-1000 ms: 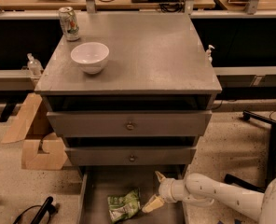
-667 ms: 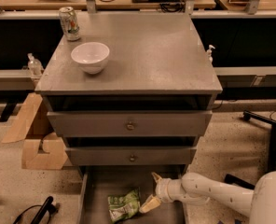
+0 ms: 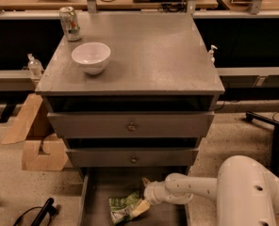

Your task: Pick green jalapeno chip bag from bottom drawer and place on counter

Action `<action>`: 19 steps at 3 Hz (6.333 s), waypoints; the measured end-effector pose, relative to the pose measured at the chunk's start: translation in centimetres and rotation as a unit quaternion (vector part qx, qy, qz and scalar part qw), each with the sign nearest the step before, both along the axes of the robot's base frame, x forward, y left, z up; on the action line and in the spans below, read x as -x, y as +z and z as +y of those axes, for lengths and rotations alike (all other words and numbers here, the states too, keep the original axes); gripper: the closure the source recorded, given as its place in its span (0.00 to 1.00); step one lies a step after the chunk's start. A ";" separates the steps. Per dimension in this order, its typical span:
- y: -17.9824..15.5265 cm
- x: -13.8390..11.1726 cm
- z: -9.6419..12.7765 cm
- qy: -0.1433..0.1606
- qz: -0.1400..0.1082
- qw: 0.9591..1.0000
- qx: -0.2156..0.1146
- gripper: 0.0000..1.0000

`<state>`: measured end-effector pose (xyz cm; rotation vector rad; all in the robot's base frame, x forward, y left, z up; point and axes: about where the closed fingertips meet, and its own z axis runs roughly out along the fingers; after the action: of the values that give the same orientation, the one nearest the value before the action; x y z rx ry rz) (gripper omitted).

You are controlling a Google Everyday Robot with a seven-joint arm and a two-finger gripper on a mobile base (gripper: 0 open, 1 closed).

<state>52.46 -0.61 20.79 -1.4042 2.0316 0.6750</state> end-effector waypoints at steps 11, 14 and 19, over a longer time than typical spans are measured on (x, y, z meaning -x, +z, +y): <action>6.3 6.7 -0.4 0.059 -0.034 0.992 0.102 1.00; 23.2 6.6 -8.6 0.045 -0.025 0.996 0.071 1.00; 42.0 5.7 -10.4 0.013 -0.064 0.996 0.059 1.00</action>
Offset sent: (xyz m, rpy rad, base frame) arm -0.0270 0.0343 -0.0633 -0.1249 0.0114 0.0333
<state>46.76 -11.06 62.81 -1.5043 1.9817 0.4699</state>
